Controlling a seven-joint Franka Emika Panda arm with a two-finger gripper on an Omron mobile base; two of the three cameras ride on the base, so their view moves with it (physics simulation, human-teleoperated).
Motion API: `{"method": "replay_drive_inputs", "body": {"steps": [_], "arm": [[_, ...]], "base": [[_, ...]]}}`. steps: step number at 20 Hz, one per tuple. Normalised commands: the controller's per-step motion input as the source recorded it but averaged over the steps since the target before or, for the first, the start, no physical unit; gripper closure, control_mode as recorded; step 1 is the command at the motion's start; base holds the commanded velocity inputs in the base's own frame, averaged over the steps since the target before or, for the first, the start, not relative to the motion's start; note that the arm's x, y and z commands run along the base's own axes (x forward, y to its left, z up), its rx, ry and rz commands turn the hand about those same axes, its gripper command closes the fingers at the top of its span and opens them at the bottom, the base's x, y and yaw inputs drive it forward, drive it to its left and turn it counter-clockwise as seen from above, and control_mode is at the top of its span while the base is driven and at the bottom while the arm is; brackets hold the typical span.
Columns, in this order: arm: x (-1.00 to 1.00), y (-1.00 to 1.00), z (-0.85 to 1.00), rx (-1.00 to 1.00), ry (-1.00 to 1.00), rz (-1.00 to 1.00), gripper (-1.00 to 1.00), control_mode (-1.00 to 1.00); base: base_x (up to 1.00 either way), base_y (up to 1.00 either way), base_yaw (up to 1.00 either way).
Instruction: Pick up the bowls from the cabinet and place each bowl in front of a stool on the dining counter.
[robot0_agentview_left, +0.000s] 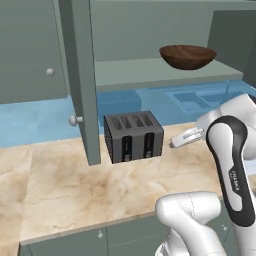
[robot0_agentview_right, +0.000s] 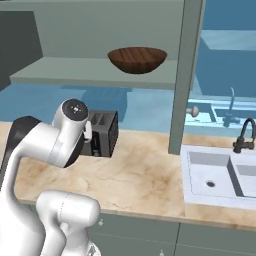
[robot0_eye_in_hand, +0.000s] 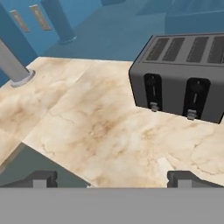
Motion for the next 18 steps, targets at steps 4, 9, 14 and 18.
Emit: {"method": "replay_drive_inputs", "body": {"steps": [4,9,14,18], "arm": [[0.00,0.00,0.00,0.00,0.00,0.00,-1.00,1.00],[0.00,0.00,0.00,0.00,0.00,0.00,-1.00,1.00],[0.00,0.00,0.04,0.00,0.00,-0.11,-1.00,-1.00],[0.00,-0.04,0.45,0.00,0.00,-0.33,-1.00,-1.00]], "base": [[0.54,0.00,0.00],[0.00,0.00,0.03],[0.00,0.00,-0.02],[0.00,0.00,0.00]]}}
